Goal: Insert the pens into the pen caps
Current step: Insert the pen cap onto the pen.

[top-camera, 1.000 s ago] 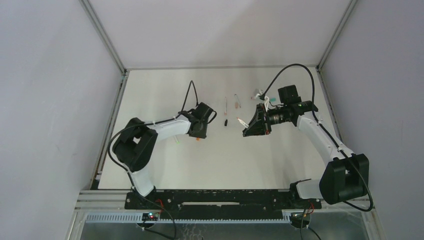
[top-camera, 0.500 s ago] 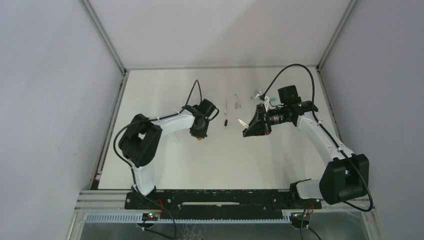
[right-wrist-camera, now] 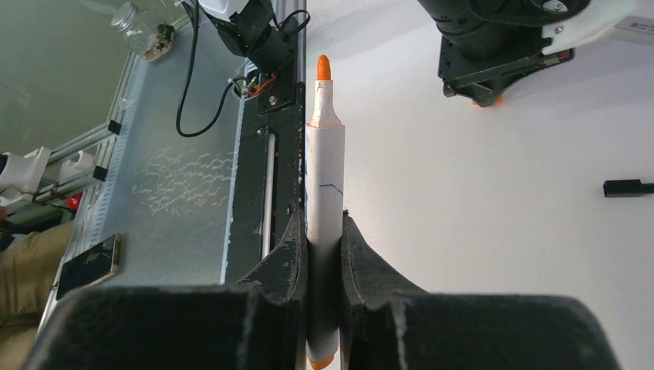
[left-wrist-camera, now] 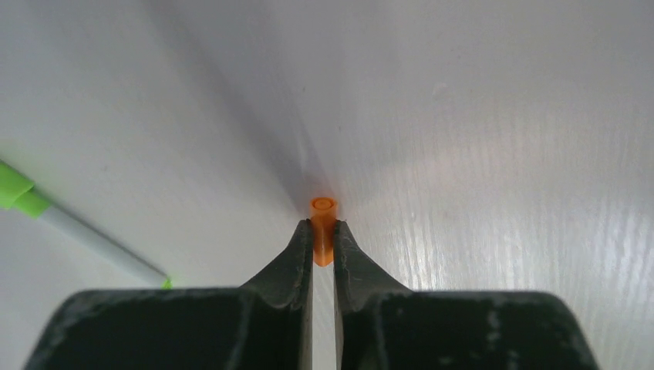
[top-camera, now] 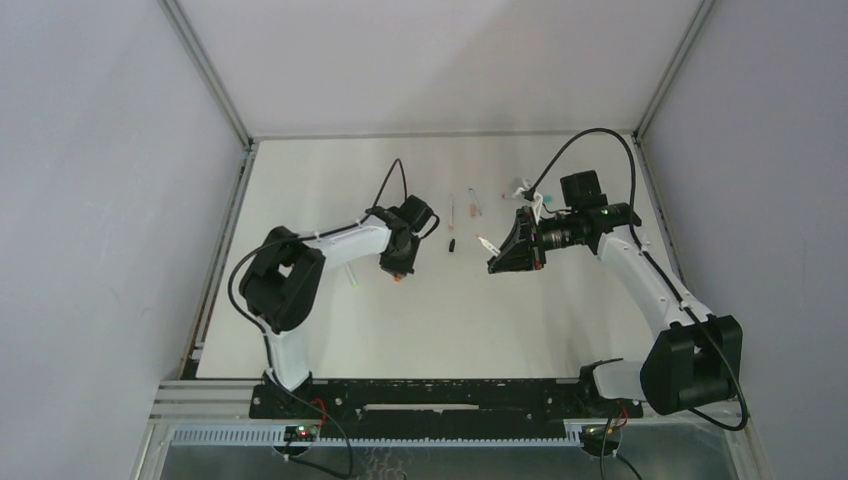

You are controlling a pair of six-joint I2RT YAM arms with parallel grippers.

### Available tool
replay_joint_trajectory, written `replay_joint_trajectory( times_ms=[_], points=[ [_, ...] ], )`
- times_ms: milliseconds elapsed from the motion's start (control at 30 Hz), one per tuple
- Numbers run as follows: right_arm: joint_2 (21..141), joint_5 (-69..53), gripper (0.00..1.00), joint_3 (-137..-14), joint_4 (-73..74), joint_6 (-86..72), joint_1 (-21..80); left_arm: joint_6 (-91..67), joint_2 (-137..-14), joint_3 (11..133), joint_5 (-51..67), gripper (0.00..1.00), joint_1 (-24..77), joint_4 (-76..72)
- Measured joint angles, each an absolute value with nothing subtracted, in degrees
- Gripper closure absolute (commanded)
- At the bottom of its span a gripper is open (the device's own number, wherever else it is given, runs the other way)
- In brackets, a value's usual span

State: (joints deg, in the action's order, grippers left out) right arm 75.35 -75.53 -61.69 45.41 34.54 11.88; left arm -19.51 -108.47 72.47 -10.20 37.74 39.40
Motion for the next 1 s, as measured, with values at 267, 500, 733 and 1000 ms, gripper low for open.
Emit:
replay_joint_trajectory(
  times_ms=[267,500,733,1000],
  points=[
    [73.5,-75.5,1.0,-61.7,46.1,36.6,11.0,-22.1,-91.6,65.7,-7.0,1.0,37.9,34.1],
    [70.9,-75.5,1.0,-61.7,47.0,38.3,10.4,-29.0,-70.6,51.9,2.7,1.0,39.3,14.7],
    [66.5,-75.2,1.0,-61.7,43.6,35.4,11.3,-40.9,-57.5,38.5,7.7,1.0,41.0,-11.7],
    [64.0,-78.9,1.0,-63.9,40.0,28.0,15.8,-49.5,-57.5,35.0,8.2,1.0,47.1,-40.5]
  ],
)
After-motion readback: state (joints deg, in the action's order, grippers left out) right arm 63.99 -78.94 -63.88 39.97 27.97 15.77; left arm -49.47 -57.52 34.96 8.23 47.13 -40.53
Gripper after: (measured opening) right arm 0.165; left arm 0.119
